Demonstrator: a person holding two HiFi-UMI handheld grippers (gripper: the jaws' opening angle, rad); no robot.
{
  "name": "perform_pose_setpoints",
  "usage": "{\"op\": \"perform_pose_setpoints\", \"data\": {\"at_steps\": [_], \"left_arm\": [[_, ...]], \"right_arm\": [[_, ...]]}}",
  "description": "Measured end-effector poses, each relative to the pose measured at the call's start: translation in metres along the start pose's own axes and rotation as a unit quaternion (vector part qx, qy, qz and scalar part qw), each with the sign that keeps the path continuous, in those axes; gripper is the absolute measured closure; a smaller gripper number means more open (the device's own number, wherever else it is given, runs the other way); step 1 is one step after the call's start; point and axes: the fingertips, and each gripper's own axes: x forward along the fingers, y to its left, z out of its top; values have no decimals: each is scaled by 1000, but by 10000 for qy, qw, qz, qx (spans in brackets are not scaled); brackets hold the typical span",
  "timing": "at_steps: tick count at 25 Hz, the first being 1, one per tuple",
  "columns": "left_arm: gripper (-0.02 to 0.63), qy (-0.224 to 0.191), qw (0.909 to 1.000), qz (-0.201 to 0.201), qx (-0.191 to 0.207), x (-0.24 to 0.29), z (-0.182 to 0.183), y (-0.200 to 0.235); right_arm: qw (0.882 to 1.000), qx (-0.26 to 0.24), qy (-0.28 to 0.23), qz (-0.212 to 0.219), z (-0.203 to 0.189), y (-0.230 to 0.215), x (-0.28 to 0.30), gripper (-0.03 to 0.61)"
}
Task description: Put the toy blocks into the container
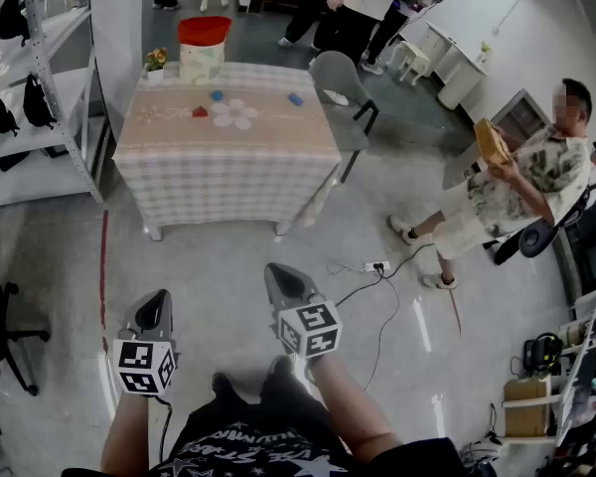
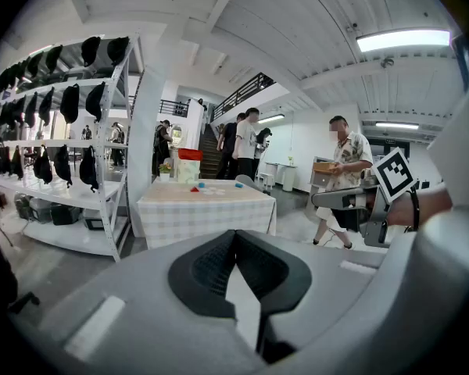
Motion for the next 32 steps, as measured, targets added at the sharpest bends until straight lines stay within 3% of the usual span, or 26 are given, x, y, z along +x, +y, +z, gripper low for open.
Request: {"op": "perform_pose_setpoints", "data": {"at_steps": [6, 10, 15, 22, 25, 32], "left_arm": [[604, -205, 9998, -42, 60, 7, 20, 8], [604, -139, 9999, 2, 5, 2, 14, -2], [604, 43, 9997, 150, -164, -8, -5, -1], [604, -138, 9998, 153, -6, -12, 4, -4], [604, -175, 9996, 193, -54, -11, 7, -7], [604, -13, 9993, 356, -128, 17, 5, -1]], "right_arm": [[9998, 47, -79, 180, 7, 13, 12, 574], [9997, 87, -30, 220, 0, 13, 8, 574], [9997, 203, -62, 77, -4, 7, -1, 574], [9986, 389, -350, -87, -4, 0, -17, 574], [9983, 460, -338, 75, -4, -3, -20, 418], [9980, 546, -223, 206, -9, -37, 11, 247]]}}
